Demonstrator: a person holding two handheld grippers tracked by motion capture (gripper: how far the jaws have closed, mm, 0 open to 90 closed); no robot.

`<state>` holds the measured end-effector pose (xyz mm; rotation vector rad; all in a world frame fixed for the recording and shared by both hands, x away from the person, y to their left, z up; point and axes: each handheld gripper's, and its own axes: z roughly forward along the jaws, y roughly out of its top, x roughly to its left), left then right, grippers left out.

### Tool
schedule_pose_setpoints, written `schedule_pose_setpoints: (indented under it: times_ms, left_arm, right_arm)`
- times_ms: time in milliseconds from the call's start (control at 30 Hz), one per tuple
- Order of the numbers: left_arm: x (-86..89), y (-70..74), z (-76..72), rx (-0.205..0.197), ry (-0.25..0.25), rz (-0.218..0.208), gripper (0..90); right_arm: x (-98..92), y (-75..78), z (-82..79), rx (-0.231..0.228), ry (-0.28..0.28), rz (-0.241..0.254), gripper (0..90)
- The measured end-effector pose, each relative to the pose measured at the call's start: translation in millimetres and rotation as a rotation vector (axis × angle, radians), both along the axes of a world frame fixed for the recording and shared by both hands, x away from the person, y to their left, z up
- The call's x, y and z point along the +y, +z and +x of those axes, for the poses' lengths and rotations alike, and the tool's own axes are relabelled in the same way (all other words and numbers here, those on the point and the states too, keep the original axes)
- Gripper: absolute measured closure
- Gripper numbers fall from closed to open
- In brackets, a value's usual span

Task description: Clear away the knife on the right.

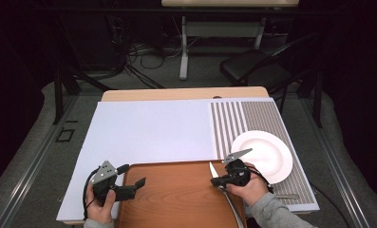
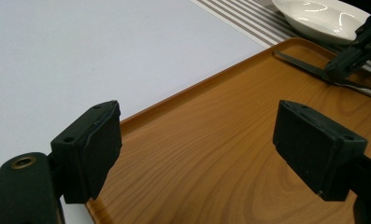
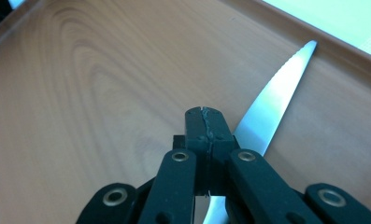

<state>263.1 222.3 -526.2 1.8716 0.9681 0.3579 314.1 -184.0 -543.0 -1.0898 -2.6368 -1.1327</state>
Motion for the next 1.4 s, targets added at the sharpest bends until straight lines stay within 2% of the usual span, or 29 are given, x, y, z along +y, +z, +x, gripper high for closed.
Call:
schedule_pose_setpoints:
  times_ms: [200, 233, 467, 600, 633, 733, 767, 833, 900, 1000, 1100, 1400]
  left_arm:
    - [-0.1, -0.1, 0.2, 0.000, -0.002, 0.001, 16.0]
    - [-0.1, -0.2, 0.3, 0.001, -0.002, 0.001, 16.0]
    - [-0.6, -0.1, 0.1, 0.000, -0.004, 0.000, 16.0]
    - [-0.3, 0.0, 0.0, 0.000, -0.001, -0.001, 16.0]
    - [-0.3, 0.1, 0.0, 0.000, -0.001, 0.000, 16.0]
    - [-0.3, 0.1, 0.0, 0.000, 0.000, 0.000, 16.0]
    - [-0.3, 0.0, 0.0, 0.000, 0.000, -0.001, 16.0]
    - [-0.5, 0.0, 0.0, 0.000, -0.001, 0.000, 16.0]
    - [-0.6, 0.1, -0.1, 0.000, -0.002, 0.000, 16.0]
    - [-0.5, 0.2, -0.1, -0.001, -0.002, -0.001, 16.0]
    - [-0.7, 0.2, -0.1, -0.001, -0.002, -0.001, 16.0]
    - [-0.6, 0.3, -0.2, -0.002, -0.001, -0.003, 16.0]
  right_arm:
    - [1.2, -6.8, 6.4, 0.002, -0.025, -0.015, 90.0]
    - [0.9, -7.5, 6.6, 0.001, -0.028, -0.005, 90.0]
    - [-4.9, -6.3, 6.0, 0.012, -0.041, -0.020, 90.0]
    - [-10.9, -6.4, 5.5, 0.021, -0.057, -0.016, 90.0]
    - [-11.9, -8.0, 5.2, 0.009, -0.069, 0.002, 90.0]
    - [-17.9, -4.9, 5.0, 0.035, -0.061, -0.032, 90.0]
    - [-17.6, -8.3, 4.4, 0.006, -0.088, 0.009, 90.0]
    - [-20.0, -8.7, 4.0, 0.007, -0.097, 0.015, 90.0]
    - [-24.6, -5.2, 4.4, 0.043, -0.079, -0.030, 90.0]
    - [-26.9, -7.2, 3.7, 0.026, -0.099, -0.003, 90.0]
    - [-30.5, -7.2, 3.6, 0.026, -0.105, -0.005, 90.0]
    - [-38.5, -7.8, 2.9, 0.046, -0.126, 0.018, 90.0]
